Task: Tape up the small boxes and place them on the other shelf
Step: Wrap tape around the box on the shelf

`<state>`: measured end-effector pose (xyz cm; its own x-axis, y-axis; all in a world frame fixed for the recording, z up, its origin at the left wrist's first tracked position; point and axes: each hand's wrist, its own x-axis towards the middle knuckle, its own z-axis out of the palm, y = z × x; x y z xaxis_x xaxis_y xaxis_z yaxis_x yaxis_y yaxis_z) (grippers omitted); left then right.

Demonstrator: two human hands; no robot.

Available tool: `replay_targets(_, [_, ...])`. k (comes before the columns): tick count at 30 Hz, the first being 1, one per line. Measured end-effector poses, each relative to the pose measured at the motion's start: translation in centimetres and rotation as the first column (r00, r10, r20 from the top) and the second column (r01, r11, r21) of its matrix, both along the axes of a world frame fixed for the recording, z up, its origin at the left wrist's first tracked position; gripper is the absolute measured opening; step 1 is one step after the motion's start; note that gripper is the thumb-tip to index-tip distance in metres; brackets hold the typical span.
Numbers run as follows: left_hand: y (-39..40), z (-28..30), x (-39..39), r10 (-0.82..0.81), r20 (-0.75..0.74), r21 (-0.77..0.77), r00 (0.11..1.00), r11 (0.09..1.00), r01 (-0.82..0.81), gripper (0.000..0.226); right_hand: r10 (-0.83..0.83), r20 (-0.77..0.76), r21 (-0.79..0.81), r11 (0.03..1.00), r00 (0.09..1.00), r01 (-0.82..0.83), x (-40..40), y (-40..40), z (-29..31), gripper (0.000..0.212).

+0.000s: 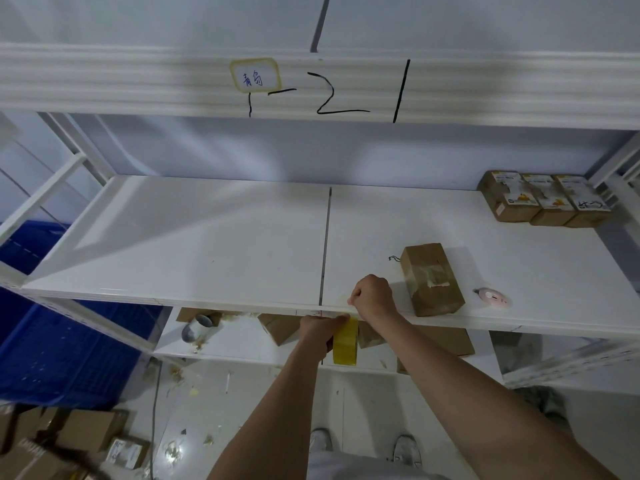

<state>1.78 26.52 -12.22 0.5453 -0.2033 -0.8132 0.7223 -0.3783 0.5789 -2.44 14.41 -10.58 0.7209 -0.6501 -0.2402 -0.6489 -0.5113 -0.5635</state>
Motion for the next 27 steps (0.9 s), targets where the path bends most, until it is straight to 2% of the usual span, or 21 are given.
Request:
replay_targets(3, [-0.1,-0.1,0.0,-0.015,-0.009,-0.002,1.0,1.0,0.015,0.041,0.016,-0.035,-0.026,1.0,0.999,-0.017,0.3,0.0,-0.2,0.011])
replay_targets(7, [0.0,0.0,0.1,-0.061,-0.004,0.002,0.998,0.998,0.061,0.038,-0.013,-0.124,-0.068,0.998,0.992,0.005,0.7,-0.5,0.6,0.046])
replay_targets(11, [0.3,0.1,0.3,-0.156,0.044,-0.003,0.987,0.988,0.156,0.036,-0.044,-0.198,-0.031,0.999,0.979,0.039,0.9,-1.5,0.5,0.045])
replay_targets(13, [0.7,0.5,0.6,-0.283,0.133,0.143,0.95,0.954,0.264,0.041,-0.083,-0.2,0.0,0.996,0.976,0.085,0.9,-1.9,0.4,0.04])
replay_targets(15, [1.2,0.5,1.5,-0.414,0.256,0.351,0.874,0.882,0.314,0.049,-0.115,-0.175,-0.042,0.993,0.978,0.109,0.8,-2.6,0.8,0.029])
replay_targets(16, [1.5,0.8,1.8,-0.456,0.321,0.436,0.83,0.849,0.298,0.049,-0.125,-0.157,-0.076,0.991,0.98,0.114,0.7,-3.0,1.3,0.022])
replay_targets(18, [1.2,1.8,2.5,-0.459,0.443,0.489,0.77,0.844,0.222,0.043,-0.132,-0.069,-0.13,0.984,0.989,0.122,0.5,-4.1,2.3,0.011])
replay_targets(20, [-0.5,3.1,2.8,-0.412,0.532,0.441,0.739,0.88,0.173,0.039,-0.121,0.073,-0.139,0.982,0.99,0.13,-0.1,-5.4,3.3,0.01])
replay_targets(22, [-3.0,4.0,2.8,-0.383,0.562,0.358,0.734,0.912,0.202,0.035,-0.146,0.204,-0.131,0.976,0.968,0.175,-1.3,-7.0,4.4,0.014])
replay_targets(24, [-5.6,4.5,2.3,-0.33,0.551,0.245,0.767,0.942,0.229,0.031,-0.177,0.252,-0.171,0.96,0.951,0.224,-2.9,-8.8,5.4,0.014])
replay_targets(27, [-8.4,4.2,1.3,-0.276,0.494,0.111,0.825,0.961,0.255,0.028,-0.24,0.242,-0.208,0.934,0.94,0.292,-5.4,-11.4,6.0,0.009])
